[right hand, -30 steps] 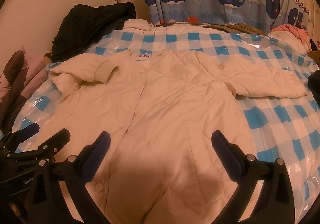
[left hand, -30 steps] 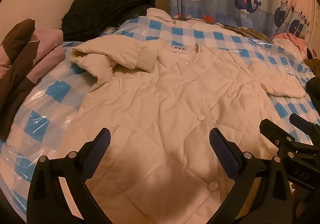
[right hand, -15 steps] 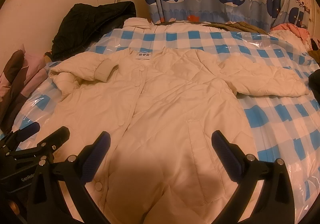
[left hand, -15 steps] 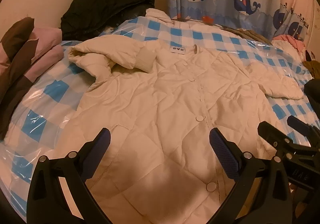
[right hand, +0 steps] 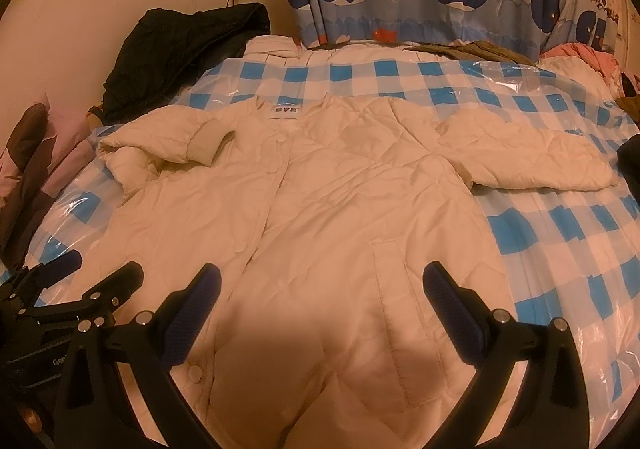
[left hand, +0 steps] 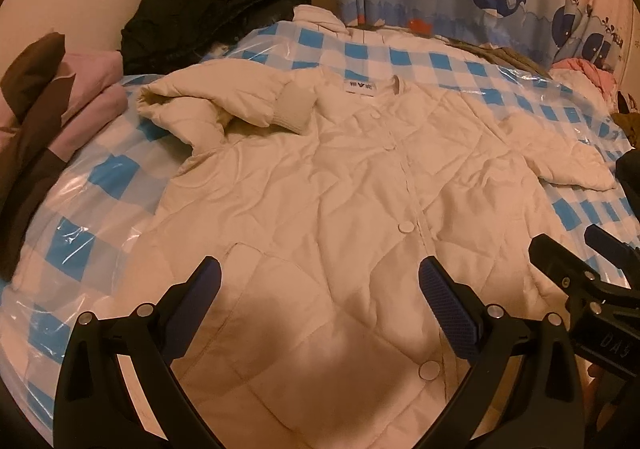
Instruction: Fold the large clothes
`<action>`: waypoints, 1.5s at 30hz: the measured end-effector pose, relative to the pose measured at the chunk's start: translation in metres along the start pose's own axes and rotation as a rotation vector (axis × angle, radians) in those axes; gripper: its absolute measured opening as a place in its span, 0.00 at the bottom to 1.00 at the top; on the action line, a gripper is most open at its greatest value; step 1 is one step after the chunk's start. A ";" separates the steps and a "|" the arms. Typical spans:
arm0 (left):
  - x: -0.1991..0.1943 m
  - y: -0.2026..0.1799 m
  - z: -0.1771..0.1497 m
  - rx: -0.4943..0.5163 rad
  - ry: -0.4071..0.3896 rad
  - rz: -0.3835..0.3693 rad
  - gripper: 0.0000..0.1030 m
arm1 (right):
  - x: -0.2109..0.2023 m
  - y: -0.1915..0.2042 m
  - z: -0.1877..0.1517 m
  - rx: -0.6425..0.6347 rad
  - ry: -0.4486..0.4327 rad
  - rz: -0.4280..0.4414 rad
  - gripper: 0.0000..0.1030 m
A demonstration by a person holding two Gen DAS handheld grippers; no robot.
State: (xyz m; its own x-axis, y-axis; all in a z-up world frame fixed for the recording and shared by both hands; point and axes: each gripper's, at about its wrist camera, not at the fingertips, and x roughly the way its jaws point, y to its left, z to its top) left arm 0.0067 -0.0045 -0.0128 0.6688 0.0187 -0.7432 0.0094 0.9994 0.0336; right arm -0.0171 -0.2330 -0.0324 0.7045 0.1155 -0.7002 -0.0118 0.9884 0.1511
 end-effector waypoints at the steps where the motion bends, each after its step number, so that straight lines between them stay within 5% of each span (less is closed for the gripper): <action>1: 0.000 -0.001 0.000 0.004 0.000 0.004 0.93 | 0.000 0.000 0.000 0.001 0.001 0.001 0.95; 45: 0.005 -0.007 -0.003 0.030 0.009 -0.005 0.93 | -0.002 0.004 -0.004 -0.074 -0.004 -0.059 0.95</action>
State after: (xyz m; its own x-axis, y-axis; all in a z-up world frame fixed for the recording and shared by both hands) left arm 0.0074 -0.0110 -0.0187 0.6622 0.0137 -0.7492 0.0351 0.9982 0.0492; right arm -0.0217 -0.2287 -0.0335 0.7080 0.0571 -0.7039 -0.0230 0.9981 0.0578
